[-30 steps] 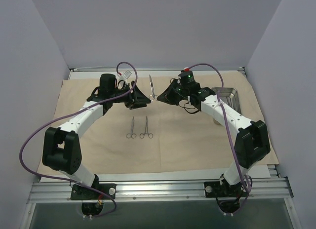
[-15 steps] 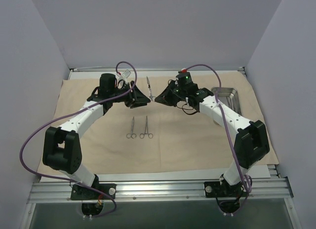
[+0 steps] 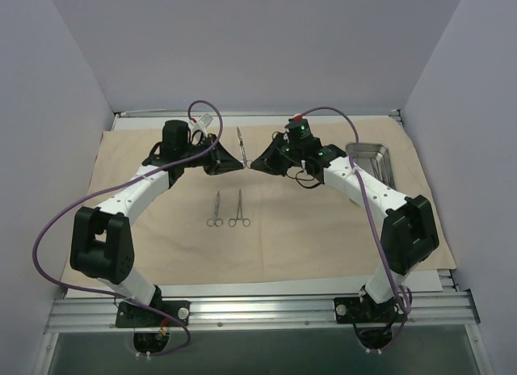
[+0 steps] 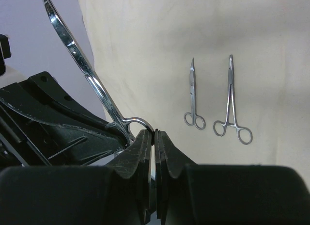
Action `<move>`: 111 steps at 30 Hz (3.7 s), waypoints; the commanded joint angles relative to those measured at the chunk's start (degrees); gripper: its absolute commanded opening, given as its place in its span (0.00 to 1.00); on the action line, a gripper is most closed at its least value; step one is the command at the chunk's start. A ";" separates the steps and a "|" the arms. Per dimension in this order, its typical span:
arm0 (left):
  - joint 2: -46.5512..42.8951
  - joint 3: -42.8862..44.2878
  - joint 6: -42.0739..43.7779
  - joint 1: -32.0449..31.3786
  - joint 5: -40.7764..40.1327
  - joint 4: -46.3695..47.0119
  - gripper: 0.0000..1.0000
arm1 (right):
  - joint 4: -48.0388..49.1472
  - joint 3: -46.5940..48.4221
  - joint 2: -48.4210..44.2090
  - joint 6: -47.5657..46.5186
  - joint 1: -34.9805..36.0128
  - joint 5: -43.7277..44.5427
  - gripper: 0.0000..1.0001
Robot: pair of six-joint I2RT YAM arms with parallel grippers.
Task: Open and lay out the surgical kit
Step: Place the medical item in the surgical kit.
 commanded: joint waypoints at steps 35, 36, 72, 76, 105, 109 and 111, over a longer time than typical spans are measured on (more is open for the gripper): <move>2.30 -4.33 34.96 7.02 -2.84 -36.87 0.02 | -21.87 3.86 -7.50 -28.89 -11.50 2.45 0.91; 2.65 -4.33 35.75 7.37 -3.98 -38.02 0.02 | -22.31 3.50 -8.55 -29.76 -12.64 2.28 0.91; 15.22 -1.17 40.77 10.45 -1.97 -36.62 0.04 | -20.47 -2.66 -9.88 -33.03 -17.57 -2.74 0.91; 16.09 -1.17 40.95 10.98 -1.62 -36.62 0.09 | -20.47 -3.27 -10.14 -33.11 -17.84 -2.82 0.91; 18.30 -0.82 41.21 12.29 -4.78 -38.56 0.46 | -20.03 -3.01 -9.35 -32.94 -18.28 -3.35 0.92; 18.12 -1.34 40.86 12.47 -5.39 -38.91 0.47 | -19.77 -3.10 -9.17 -32.67 -18.36 -3.53 0.92; 18.21 -1.52 40.86 12.56 -5.57 -39.17 0.47 | -19.51 -3.10 -9.09 -32.59 -18.28 -3.44 0.92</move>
